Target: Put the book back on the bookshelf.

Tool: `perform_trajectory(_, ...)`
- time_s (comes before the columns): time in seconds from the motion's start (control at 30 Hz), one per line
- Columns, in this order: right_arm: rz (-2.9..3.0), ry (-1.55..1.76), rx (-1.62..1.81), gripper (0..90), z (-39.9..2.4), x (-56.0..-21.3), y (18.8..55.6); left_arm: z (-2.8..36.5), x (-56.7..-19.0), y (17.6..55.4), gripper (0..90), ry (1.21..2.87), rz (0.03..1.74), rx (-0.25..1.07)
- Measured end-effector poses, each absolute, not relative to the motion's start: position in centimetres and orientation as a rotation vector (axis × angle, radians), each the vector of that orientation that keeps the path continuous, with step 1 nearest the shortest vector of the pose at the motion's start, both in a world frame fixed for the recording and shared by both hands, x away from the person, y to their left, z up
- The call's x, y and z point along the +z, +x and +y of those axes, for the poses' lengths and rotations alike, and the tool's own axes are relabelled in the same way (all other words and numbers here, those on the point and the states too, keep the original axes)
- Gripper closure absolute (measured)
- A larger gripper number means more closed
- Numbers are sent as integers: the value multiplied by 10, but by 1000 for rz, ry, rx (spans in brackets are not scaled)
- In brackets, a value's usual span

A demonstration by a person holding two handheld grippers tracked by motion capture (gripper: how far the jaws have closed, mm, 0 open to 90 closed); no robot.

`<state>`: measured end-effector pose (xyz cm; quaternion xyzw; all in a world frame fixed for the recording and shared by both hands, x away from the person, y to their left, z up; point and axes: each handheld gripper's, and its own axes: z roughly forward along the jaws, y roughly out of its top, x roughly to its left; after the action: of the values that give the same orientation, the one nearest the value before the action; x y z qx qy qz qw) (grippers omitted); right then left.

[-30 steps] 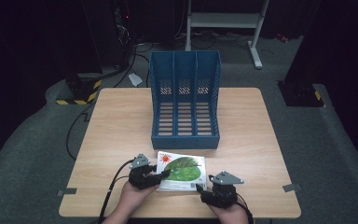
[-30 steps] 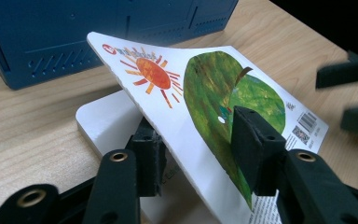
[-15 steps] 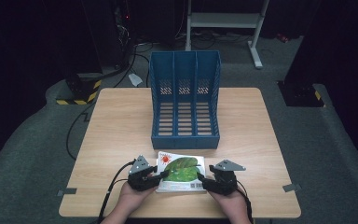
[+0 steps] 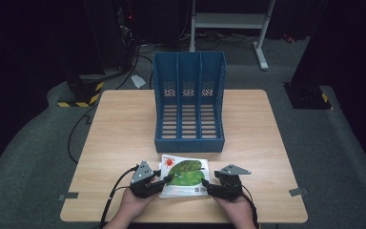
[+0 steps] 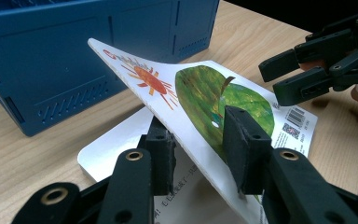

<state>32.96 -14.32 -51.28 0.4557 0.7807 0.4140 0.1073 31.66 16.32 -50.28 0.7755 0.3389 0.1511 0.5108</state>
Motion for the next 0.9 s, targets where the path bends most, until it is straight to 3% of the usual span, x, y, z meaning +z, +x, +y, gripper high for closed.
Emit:
perform_trajectory(0.47, 2296, 1376, 1308, 324, -144, -512, 337, 160, -499, 307, 643, 1880, 693, 482)
perform_trajectory(0.9, 2367, 1454, 1390, 204, -140, -519, 350, 159, -497, 299, 644, 1871, 626, 538)
